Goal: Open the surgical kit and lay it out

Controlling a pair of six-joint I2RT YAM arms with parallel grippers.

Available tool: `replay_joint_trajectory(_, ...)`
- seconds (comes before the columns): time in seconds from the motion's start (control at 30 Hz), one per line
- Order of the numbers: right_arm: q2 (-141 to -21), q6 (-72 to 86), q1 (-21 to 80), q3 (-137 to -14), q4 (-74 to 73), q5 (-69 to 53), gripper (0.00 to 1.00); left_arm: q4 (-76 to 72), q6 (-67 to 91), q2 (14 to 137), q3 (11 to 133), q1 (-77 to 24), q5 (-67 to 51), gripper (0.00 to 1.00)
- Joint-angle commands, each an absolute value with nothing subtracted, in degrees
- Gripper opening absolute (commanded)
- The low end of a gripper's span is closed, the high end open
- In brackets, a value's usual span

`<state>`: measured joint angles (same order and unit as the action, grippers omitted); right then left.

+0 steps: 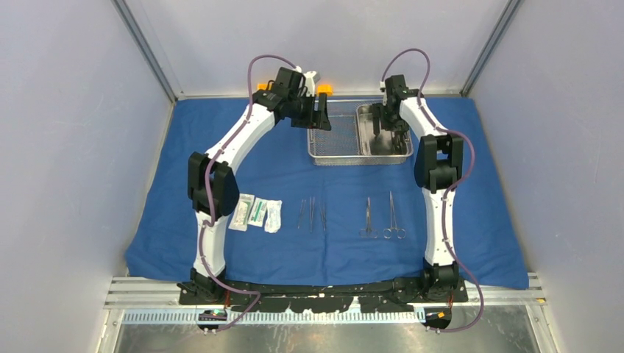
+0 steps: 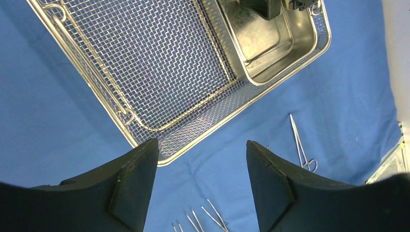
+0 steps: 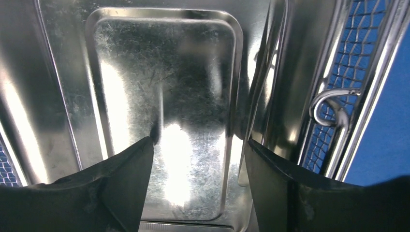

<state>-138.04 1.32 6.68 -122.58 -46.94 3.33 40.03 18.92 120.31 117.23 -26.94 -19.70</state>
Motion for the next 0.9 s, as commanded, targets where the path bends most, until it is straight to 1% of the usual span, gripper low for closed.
replay_joint_trajectory(0.0,-139.2,2.9,5.8,-124.2,-47.7,5.3,0.75,39.1,19.5,119.8,119.4,-26.9,-22.1,0.68)
replay_joint_trajectory(0.23,-138.8,2.8,6.1,-124.1,-47.0,5.5,0.75,39.1,19.5,119.7,119.1,-26.8,-22.4,0.68)
replay_joint_trajectory(0.63,-137.7,-1.3,8.4,-127.7,-45.9,12.7,0.75,38.7,19.5,119.7,118.7,-26.5,-22.9,0.68)
replay_joint_trajectory(0.87,-140.8,-0.7,8.6,-129.7,-46.5,14.8,0.76,38.5,20.3,120.4,118.6,-26.2,-24.0,0.68)
